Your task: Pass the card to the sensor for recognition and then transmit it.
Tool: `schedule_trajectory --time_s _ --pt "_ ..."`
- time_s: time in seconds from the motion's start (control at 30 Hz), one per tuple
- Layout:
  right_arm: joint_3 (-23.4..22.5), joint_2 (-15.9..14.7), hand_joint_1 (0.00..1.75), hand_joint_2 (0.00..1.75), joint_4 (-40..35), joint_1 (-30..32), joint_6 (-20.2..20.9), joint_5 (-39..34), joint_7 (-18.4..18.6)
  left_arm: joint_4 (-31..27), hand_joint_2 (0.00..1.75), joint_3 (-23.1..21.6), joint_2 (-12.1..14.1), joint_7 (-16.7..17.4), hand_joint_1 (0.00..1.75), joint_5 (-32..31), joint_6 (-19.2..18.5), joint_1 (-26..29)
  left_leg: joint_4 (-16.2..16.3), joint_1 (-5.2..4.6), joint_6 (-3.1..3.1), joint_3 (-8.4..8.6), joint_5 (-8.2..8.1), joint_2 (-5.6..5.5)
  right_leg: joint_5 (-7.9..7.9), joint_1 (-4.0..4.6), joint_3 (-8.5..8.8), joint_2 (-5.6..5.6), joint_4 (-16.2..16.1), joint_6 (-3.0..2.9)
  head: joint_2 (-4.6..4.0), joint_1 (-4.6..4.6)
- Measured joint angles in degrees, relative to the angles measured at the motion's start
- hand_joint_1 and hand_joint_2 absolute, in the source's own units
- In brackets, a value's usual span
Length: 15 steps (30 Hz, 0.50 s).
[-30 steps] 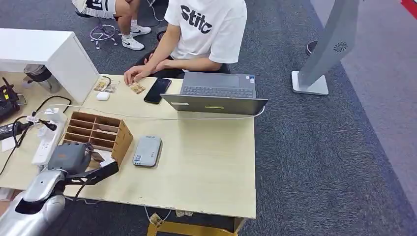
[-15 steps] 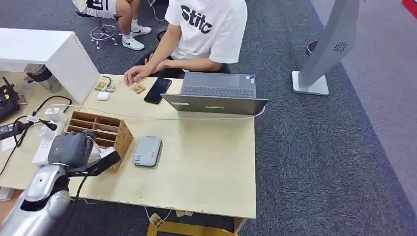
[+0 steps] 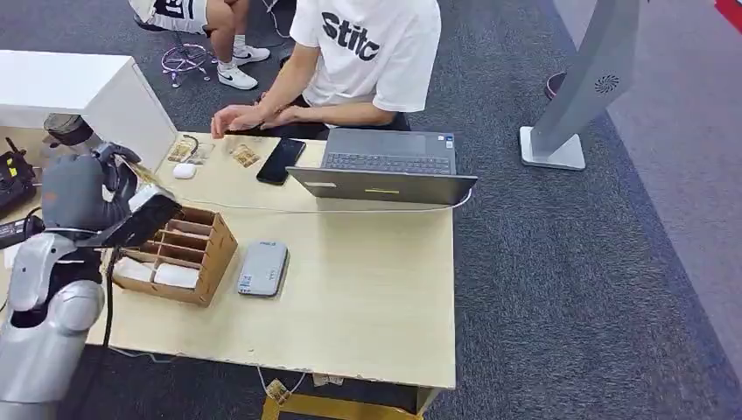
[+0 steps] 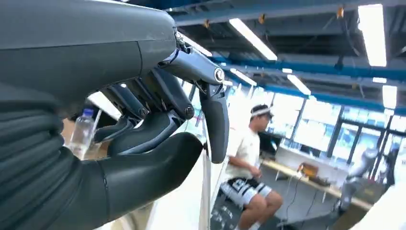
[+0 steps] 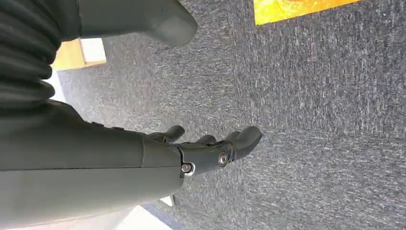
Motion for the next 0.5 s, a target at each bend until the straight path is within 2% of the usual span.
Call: schedule_trajectory --time_s 0.23,0.5 --pt "0.59 -0.07 0.00 1.75 0.00 -0.20 0.20 0.85 0.68 7.33 1.75 -1.90 -1.44 1.57 1.75 -5.31 -1.22 -9.55 0.02 -0.01 0.01 0.01 0.02 -0.01 0.02 0.00 -0.01 0.00 0.00 -0.02 0.00 0.02" --pt "0.63 -0.24 0.00 1.75 0.00 -0.38 0.20 0.79 0.31 9.88 1.75 -9.02 -5.46 1.25 1.75 -7.25 -1.31 -10.75 0.03 -0.05 0.03 -0.02 0.00 0.06 0.04 -0.03 -0.05 0.04 -0.02 0.01 0.00 0.00"
